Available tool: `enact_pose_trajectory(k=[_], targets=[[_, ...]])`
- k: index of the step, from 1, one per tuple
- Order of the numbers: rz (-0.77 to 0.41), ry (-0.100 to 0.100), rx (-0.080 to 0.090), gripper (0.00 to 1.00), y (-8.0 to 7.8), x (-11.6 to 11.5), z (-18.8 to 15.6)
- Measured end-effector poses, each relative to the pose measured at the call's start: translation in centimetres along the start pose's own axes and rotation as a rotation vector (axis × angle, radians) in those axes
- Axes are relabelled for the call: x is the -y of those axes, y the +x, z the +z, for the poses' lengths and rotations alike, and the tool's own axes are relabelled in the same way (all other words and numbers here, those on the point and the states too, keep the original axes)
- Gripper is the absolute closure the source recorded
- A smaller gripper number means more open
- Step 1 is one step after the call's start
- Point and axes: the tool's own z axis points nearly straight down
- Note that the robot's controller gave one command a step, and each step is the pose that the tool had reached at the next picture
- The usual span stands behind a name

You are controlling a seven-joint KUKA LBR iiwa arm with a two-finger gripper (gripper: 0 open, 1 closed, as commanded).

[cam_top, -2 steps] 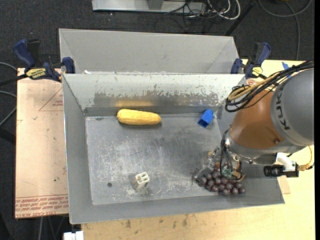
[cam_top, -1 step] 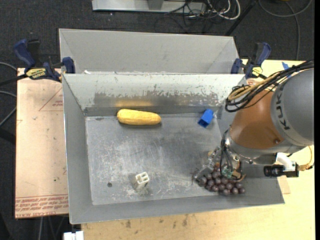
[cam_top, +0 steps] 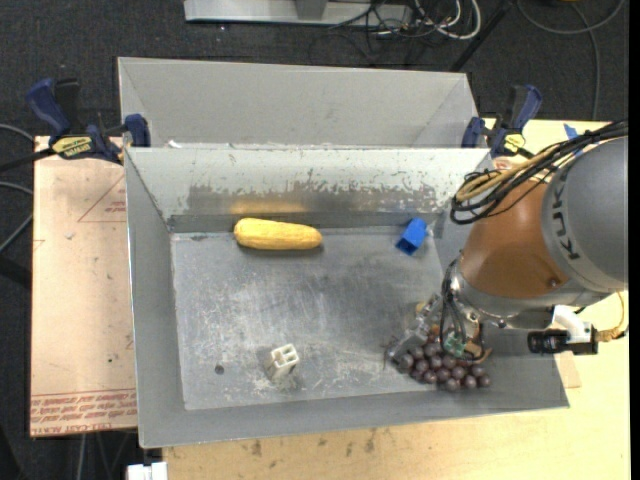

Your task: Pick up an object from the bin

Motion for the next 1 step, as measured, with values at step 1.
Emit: enact_pose_trajectory(k=[1], targets=[[-0.132, 0.004, 0.006, 1.00, 1.95, -1.73, -2.97]])
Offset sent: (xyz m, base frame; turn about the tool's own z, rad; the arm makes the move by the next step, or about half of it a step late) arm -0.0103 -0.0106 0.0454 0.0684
